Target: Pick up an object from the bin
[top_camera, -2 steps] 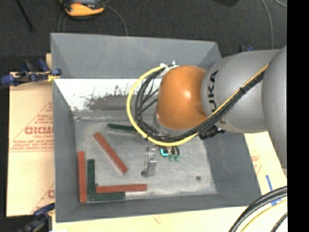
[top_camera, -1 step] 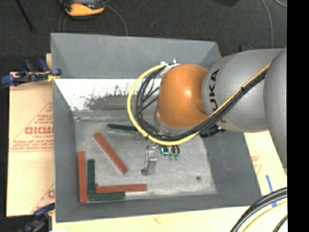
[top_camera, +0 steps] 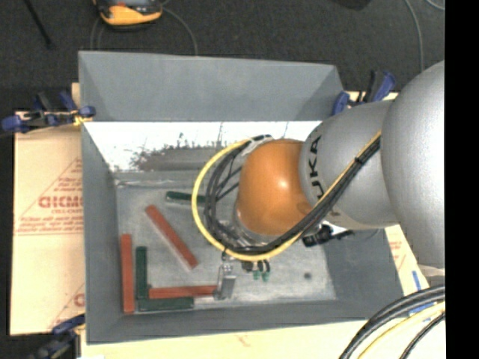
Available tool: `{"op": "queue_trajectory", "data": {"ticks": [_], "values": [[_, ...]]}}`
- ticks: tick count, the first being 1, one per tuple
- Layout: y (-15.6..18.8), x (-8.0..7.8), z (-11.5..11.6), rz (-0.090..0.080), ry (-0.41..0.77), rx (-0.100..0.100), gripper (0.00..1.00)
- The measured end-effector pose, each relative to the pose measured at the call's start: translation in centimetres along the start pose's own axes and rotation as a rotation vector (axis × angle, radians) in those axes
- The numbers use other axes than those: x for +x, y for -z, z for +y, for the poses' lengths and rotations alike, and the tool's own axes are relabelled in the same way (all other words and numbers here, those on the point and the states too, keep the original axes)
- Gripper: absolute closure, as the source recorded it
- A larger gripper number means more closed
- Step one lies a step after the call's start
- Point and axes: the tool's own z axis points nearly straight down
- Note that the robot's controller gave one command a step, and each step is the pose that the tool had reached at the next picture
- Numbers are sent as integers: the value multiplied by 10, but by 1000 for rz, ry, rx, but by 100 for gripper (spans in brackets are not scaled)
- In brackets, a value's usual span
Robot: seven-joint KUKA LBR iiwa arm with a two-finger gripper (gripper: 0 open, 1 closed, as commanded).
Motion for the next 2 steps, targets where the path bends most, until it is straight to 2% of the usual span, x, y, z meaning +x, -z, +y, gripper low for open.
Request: {"op": "queue_trajectory", "data": {"ticks": [1,2], "values": [[-50,1,9,4,192,0,100],[-50,1,9,4,191,0,100]]}}
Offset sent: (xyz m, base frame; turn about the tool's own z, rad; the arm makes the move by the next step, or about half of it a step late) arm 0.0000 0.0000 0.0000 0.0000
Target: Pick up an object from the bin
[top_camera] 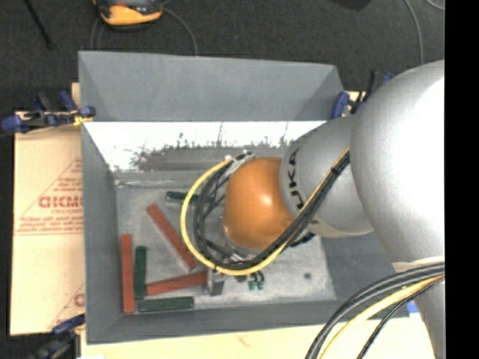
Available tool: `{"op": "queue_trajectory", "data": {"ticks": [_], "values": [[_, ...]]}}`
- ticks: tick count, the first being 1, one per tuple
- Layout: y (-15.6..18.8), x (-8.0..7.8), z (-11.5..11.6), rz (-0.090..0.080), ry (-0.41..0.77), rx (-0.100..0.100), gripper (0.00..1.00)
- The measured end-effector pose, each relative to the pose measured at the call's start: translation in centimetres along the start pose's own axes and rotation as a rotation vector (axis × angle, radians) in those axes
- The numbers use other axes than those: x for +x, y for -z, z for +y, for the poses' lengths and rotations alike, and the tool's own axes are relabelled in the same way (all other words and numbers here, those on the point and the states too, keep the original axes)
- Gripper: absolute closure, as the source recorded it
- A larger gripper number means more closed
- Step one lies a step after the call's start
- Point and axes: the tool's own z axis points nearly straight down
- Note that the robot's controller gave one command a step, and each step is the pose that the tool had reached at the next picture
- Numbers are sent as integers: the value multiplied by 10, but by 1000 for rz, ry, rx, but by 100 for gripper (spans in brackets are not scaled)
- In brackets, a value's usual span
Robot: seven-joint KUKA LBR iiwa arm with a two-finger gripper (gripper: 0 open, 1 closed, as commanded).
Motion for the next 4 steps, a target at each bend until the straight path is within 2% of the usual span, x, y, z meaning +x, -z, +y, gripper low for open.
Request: {"op": "queue_trajectory", "data": {"ticks": [1,2,3,4], "values": [[26,-7,44,6,-4,3,100],[111,-4,14,1,217,1,100],[111,-4,14,1,217,0,100],[34,-49,41,3,86,-1,0]]}}
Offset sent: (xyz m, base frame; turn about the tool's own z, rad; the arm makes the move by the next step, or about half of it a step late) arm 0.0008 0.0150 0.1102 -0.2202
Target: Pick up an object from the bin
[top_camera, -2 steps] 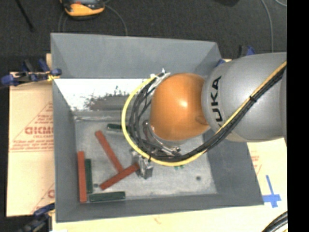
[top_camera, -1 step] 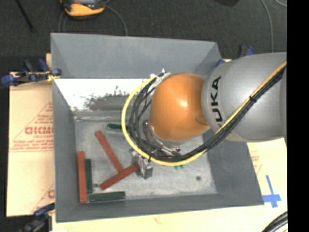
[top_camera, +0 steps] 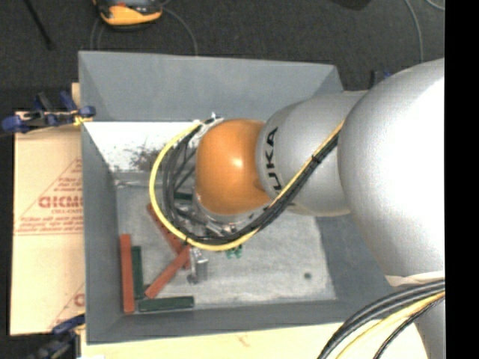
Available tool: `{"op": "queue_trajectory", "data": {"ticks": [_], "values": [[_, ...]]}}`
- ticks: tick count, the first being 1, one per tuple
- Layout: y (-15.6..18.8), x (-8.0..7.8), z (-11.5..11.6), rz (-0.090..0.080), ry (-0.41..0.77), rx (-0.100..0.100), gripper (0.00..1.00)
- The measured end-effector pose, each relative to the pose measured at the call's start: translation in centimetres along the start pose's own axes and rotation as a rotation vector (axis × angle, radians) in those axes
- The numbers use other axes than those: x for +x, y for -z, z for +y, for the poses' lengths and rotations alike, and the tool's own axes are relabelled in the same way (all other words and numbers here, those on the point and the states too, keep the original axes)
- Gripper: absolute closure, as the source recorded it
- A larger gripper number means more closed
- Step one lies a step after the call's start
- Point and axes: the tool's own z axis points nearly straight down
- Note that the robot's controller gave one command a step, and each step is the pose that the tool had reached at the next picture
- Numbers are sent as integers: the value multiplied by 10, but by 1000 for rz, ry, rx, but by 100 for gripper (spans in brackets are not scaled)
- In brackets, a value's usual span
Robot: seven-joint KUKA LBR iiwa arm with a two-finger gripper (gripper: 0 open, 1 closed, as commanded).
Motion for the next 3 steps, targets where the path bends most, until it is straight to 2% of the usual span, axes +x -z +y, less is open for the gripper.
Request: {"op": "queue_trajectory", "data": {"ticks": [1,2,3], "values": [[1,-1,0,-3,-2,0,100],[1,-1,0,-3,-3,0,0],[1,-1,-1,-3,-4,0,0]]}}
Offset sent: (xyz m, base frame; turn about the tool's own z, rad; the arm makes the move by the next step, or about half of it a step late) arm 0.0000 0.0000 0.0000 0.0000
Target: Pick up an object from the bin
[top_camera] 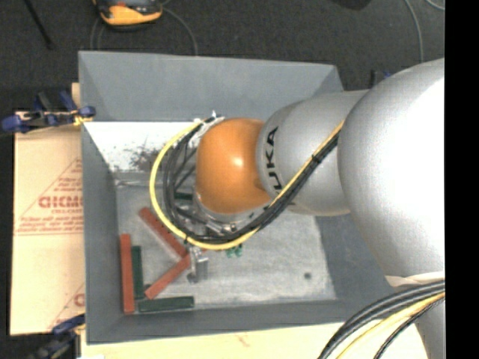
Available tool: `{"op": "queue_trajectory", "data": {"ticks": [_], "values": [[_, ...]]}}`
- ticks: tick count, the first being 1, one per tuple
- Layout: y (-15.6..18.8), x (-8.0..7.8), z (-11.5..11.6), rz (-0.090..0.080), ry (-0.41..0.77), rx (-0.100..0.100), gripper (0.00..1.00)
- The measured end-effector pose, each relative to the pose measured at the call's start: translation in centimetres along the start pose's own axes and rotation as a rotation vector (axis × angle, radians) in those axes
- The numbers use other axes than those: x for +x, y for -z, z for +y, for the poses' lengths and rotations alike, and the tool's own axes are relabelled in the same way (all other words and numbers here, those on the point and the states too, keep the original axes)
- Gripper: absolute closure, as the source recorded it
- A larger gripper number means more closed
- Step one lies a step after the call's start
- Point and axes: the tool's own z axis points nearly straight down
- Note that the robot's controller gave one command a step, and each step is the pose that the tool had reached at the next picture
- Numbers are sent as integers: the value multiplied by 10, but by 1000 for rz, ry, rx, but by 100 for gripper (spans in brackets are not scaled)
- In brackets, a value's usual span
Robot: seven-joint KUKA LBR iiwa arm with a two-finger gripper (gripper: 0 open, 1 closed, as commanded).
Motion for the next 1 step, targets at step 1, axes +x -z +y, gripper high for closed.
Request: {"op": "queue_trajectory", "data": {"ticks": [1], "values": [[-34,38,-8,-8,279,1,100]]}}
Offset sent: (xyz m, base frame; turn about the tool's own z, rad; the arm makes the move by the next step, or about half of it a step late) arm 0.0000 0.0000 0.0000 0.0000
